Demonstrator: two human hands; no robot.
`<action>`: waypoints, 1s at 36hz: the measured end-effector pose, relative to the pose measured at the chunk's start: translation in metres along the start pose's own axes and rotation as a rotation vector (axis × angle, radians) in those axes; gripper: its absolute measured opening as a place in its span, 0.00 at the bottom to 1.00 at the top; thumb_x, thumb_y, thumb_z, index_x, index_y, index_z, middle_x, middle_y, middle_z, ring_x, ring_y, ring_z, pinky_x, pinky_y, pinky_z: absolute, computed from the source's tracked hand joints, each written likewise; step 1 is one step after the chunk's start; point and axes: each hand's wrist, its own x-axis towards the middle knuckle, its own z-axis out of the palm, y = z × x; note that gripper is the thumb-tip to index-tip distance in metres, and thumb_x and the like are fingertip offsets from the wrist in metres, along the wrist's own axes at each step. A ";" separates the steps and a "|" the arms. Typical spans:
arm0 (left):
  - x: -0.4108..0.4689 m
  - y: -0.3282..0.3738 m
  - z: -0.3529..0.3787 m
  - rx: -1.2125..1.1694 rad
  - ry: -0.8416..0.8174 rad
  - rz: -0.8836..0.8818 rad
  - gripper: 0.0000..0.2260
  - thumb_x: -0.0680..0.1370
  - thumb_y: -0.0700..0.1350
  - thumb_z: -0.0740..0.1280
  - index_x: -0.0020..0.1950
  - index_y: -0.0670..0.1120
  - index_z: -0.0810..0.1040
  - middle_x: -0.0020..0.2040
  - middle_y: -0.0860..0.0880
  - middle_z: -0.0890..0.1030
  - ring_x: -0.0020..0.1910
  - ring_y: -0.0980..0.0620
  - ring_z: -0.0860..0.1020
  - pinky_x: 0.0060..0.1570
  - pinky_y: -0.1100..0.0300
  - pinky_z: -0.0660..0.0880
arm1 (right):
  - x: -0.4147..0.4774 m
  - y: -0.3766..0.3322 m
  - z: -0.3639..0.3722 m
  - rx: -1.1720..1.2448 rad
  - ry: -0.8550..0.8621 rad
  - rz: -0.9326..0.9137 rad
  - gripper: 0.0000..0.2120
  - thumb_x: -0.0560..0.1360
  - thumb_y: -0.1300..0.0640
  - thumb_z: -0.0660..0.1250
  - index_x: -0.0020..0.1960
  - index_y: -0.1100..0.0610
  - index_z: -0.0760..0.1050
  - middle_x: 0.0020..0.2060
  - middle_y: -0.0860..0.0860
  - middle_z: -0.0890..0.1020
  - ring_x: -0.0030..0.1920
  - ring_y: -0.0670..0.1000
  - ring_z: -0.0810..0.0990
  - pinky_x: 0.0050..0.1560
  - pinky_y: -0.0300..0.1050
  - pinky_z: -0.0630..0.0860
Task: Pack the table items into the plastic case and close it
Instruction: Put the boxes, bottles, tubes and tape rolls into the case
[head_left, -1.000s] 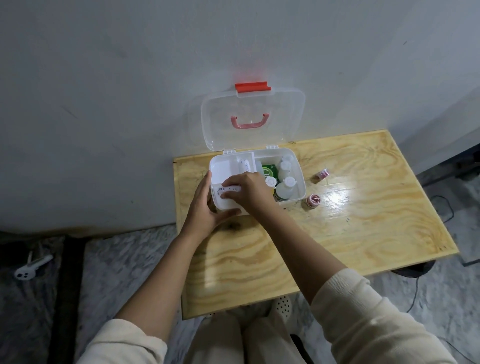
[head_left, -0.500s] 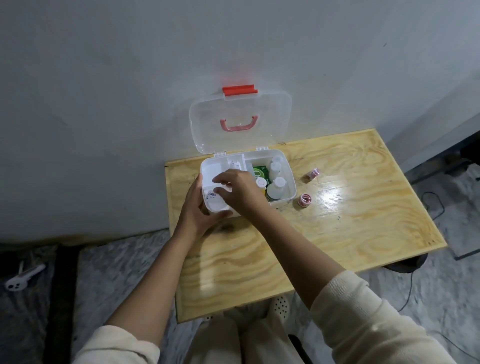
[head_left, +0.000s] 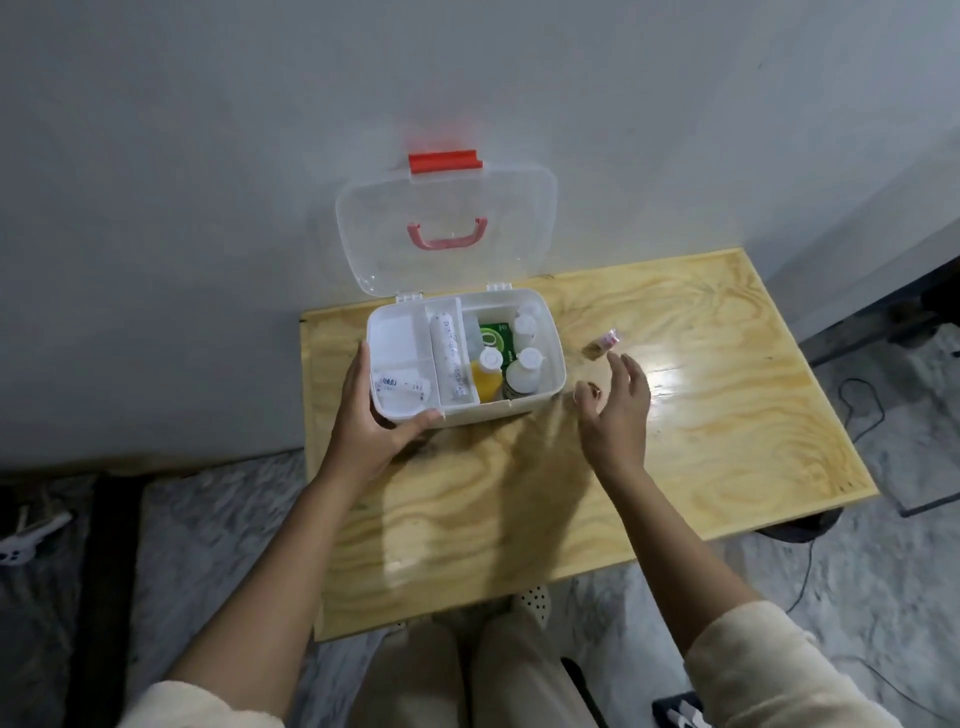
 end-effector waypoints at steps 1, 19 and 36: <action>0.000 -0.001 0.001 -0.004 0.012 -0.009 0.48 0.62 0.56 0.77 0.74 0.59 0.51 0.64 0.76 0.55 0.62 0.85 0.55 0.58 0.84 0.57 | 0.000 0.010 0.007 -0.104 -0.064 -0.009 0.26 0.77 0.54 0.61 0.73 0.58 0.58 0.74 0.58 0.57 0.75 0.56 0.52 0.70 0.38 0.54; -0.002 -0.005 -0.001 0.032 0.063 -0.101 0.55 0.58 0.70 0.75 0.78 0.59 0.53 0.77 0.58 0.61 0.75 0.58 0.61 0.71 0.44 0.66 | 0.089 0.031 0.036 -0.095 -0.126 -0.100 0.26 0.80 0.58 0.55 0.75 0.56 0.49 0.75 0.58 0.50 0.74 0.55 0.52 0.75 0.51 0.53; -0.003 0.001 -0.004 0.011 0.034 -0.146 0.57 0.56 0.70 0.76 0.78 0.58 0.53 0.77 0.58 0.60 0.75 0.58 0.62 0.71 0.46 0.66 | 0.075 0.010 0.026 0.112 -0.030 -0.059 0.17 0.77 0.68 0.55 0.65 0.61 0.66 0.58 0.59 0.71 0.58 0.56 0.68 0.59 0.40 0.69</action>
